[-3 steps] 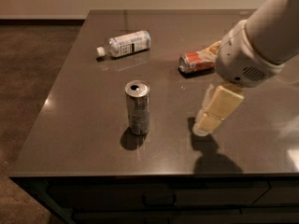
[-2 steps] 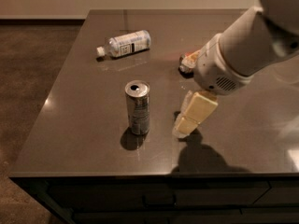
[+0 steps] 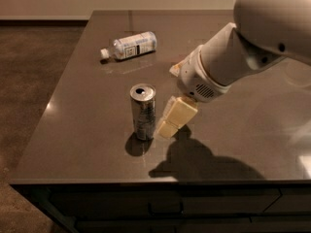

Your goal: Move redbull can near coke can

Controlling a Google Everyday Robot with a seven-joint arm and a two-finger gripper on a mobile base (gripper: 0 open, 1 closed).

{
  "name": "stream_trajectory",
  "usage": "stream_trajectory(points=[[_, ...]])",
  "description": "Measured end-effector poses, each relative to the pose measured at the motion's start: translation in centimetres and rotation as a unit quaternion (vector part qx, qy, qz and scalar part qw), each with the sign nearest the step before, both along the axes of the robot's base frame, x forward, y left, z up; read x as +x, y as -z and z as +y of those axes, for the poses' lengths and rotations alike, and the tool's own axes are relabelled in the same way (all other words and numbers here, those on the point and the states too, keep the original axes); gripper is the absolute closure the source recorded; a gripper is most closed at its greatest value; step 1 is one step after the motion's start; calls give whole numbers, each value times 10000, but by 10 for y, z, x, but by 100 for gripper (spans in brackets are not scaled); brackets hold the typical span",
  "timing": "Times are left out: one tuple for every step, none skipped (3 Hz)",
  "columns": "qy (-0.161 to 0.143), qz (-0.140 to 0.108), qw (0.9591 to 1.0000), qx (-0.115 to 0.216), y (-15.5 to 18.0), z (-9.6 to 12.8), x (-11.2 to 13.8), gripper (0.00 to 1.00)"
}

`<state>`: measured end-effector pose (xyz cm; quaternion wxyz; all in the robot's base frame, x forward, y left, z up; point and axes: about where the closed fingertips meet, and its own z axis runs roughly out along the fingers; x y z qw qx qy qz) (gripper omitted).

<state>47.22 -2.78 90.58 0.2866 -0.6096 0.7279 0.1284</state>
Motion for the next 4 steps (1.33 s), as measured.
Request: stream_trajectory(points=[[-4, 111, 9996, 278, 1, 14, 2, 0], [-50, 195, 9986, 499, 1, 26, 1, 0], [-143, 259, 9971, 707, -1, 37, -3, 0], [-286, 320, 9954, 858, -4, 47, -6, 18]])
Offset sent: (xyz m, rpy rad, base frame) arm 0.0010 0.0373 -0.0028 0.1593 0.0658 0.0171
